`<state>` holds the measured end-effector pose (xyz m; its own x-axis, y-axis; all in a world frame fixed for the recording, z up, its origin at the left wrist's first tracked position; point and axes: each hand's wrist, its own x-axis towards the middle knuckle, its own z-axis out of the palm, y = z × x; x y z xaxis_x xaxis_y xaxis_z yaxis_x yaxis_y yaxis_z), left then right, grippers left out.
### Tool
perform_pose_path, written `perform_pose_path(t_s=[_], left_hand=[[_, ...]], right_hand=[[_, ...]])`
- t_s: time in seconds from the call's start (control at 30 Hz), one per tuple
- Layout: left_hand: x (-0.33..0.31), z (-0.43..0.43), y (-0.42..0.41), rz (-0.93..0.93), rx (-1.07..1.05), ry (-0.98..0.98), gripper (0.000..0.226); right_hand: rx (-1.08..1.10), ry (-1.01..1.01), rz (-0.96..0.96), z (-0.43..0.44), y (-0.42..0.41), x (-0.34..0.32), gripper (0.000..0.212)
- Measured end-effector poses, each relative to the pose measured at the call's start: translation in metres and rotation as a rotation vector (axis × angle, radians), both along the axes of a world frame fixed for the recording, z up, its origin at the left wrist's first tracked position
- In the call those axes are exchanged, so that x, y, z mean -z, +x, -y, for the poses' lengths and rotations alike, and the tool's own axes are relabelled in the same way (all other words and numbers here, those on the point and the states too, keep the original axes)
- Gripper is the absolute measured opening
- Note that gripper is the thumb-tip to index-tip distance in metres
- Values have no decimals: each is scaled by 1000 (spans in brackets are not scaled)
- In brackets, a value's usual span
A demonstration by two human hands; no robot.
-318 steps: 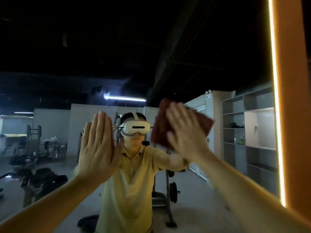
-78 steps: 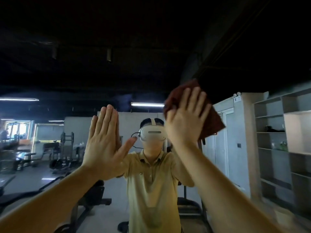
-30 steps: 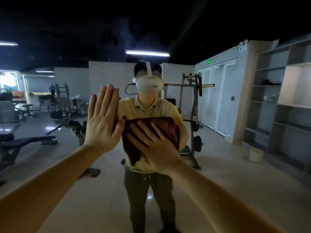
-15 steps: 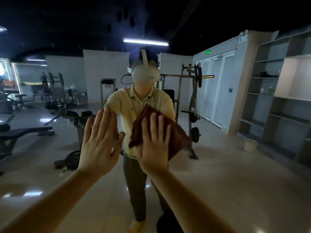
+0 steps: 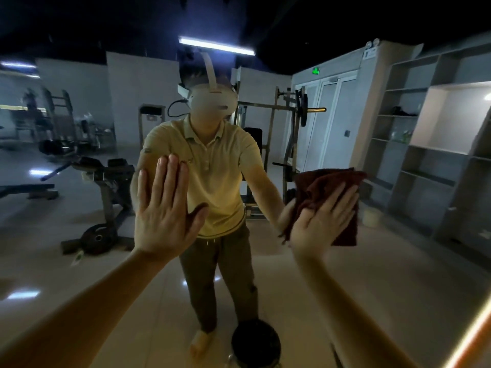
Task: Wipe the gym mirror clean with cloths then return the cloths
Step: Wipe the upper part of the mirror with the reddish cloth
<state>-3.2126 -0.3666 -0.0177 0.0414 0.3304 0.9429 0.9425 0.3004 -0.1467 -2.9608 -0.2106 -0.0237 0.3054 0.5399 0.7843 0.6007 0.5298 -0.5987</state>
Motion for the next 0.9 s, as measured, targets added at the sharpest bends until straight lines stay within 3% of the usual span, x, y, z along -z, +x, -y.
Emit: perform_pose_path(t_s=[0.1,0.23,0.33,0.43,0.53,0.6,0.67,0.77,0.9], left_hand=[[0,0,-2,-17,-1,1,91],[1,-1,-9,-85,-11,-1,89],[1,1,-11,-108,-17,-7,89],[1,2,-9,-86,-30,-12,90],[2,2,-7,-61,-32,-12,89],[3,2,-5,-57,-27,-17,89],[4,2,-5,-53,-34,-26,89],[5,2,-9,-47,-25,-59,89],[-2,18,-14,-95,-53,-171,85]], right_hand=[[-152,47,122,50,-64,59,70],[-364,254,662,86,-90,142,70],[-437,426,948,60,-46,142,76],[-276,329,788,17,16,98,77],[-58,130,337,-20,47,31,76],[-1,35,8,-19,30,-7,76],[-21,96,-76,2,-13,-20,76],[-169,255,227,53,-84,13,73],[-444,521,914,62,-70,68,70]])
